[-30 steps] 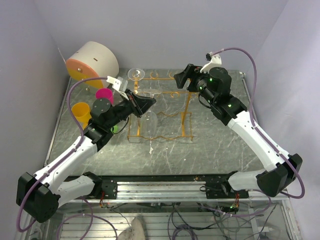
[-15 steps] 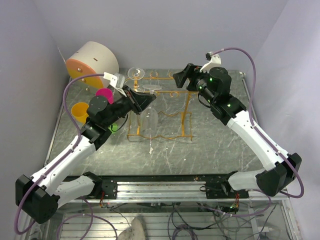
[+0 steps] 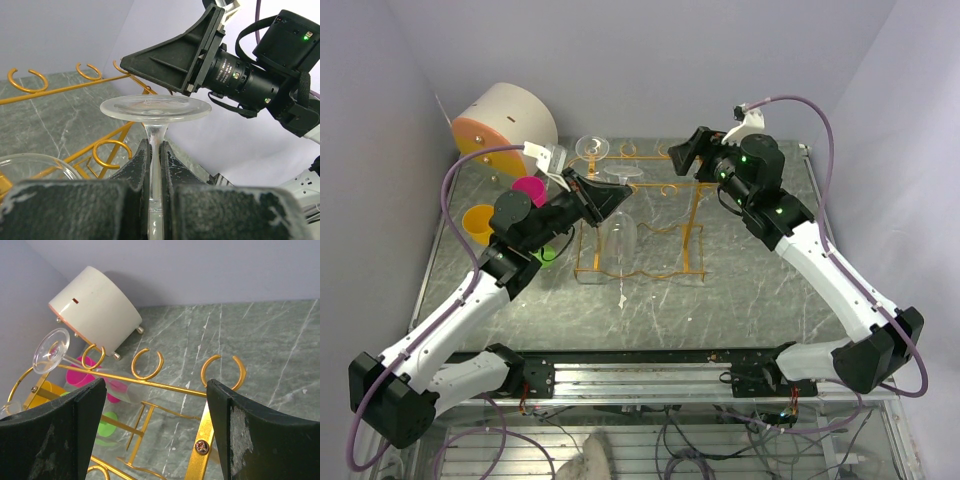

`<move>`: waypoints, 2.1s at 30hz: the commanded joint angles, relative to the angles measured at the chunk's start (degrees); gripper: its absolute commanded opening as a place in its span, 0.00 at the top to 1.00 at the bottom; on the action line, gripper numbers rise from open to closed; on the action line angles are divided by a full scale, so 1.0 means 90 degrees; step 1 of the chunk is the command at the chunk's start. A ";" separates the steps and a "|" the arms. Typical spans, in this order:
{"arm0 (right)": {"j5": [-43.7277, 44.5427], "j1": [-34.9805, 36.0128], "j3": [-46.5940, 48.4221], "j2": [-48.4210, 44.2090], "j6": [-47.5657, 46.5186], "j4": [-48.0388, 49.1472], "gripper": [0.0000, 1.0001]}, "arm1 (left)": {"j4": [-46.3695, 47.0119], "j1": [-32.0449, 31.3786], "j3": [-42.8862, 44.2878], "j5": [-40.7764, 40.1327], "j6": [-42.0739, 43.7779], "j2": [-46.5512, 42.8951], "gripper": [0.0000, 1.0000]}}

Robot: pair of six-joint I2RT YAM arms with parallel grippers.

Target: Place the wine glass upside down on the wine glass rack

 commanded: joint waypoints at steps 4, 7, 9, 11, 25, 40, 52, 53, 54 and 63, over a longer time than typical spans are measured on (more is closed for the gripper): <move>-0.0046 -0.0113 -0.0237 0.0062 0.0076 -0.0465 0.19 | 0.0348 -0.0027 -0.0119 0.0135 -0.0072 -0.0030 0.93; -0.0073 -0.0126 -0.0254 0.0060 0.0116 -0.0447 0.19 | 0.0338 -0.0078 -0.0253 0.0154 -0.0015 -0.0042 0.93; -0.0098 -0.0144 -0.0266 0.0073 0.0134 -0.0436 0.19 | 0.0317 -0.0128 -0.0348 0.0164 0.0037 -0.0050 0.93; -0.0129 -0.0145 -0.0248 0.0098 0.0147 -0.0449 0.19 | 0.0316 -0.0194 -0.0428 0.0197 0.0067 -0.0082 0.93; -0.0154 -0.0167 -0.0200 0.0194 0.0074 -0.0475 0.19 | 0.0557 -0.0161 -0.0740 -0.0133 0.0076 -0.0136 0.93; -0.0553 -0.0196 -0.0318 0.0226 0.0040 -0.0463 0.20 | 0.0520 0.0039 -0.0754 -0.0313 0.0066 0.0096 0.93; -0.0889 -0.0198 -0.0598 0.0284 0.0196 -0.0320 0.20 | 0.0439 0.0011 -0.0381 -0.0318 0.0023 0.0488 0.93; -0.0920 -0.0196 -0.0591 0.0293 0.0203 -0.0314 0.20 | 0.0430 0.0014 -0.0389 -0.0345 0.0032 0.0492 0.93; -0.0962 -0.0197 -0.0590 0.0310 0.0186 -0.0314 0.20 | 0.0414 0.0015 -0.0407 -0.0374 0.0042 0.0495 0.93; -0.1253 -0.0203 -0.0608 0.0352 0.0103 -0.0341 0.21 | 0.0372 0.0010 -0.0775 -0.0552 -0.0028 0.0477 0.93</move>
